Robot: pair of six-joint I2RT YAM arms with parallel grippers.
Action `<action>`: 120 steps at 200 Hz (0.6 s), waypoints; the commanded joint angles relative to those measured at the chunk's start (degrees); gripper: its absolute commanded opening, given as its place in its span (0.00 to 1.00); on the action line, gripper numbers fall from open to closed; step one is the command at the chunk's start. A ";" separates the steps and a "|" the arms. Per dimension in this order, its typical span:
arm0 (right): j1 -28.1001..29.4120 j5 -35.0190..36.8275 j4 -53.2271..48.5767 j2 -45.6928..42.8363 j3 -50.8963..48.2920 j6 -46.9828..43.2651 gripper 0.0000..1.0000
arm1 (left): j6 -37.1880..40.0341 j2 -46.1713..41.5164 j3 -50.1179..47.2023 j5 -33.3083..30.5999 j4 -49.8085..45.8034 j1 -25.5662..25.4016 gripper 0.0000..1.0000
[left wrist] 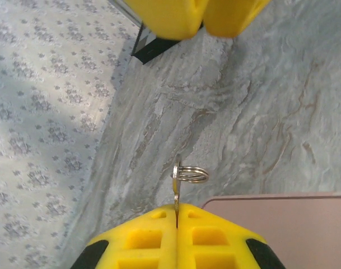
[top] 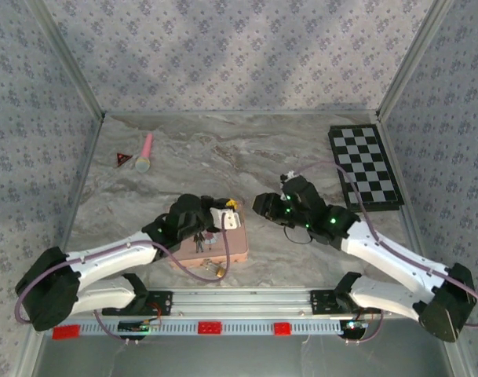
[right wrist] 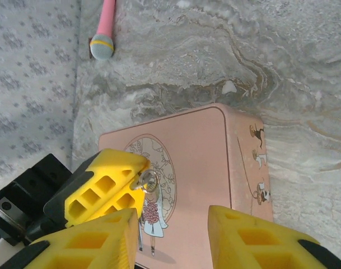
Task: Unlock the padlock with the key
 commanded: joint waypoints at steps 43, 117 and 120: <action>-5.08 0.12 13.18 -12.68 -14.50 11.88 0.37 | 23.22 5.73 16.89 -2.51 -19.72 -0.80 0.00; -6.89 -2.22 32.24 -17.19 -22.95 20.85 0.38 | 33.03 7.98 23.56 -6.42 -22.29 -5.95 0.00; -6.91 -2.41 32.71 -17.11 -23.01 21.07 0.38 | 33.10 7.93 23.49 -6.39 -22.08 -6.07 0.00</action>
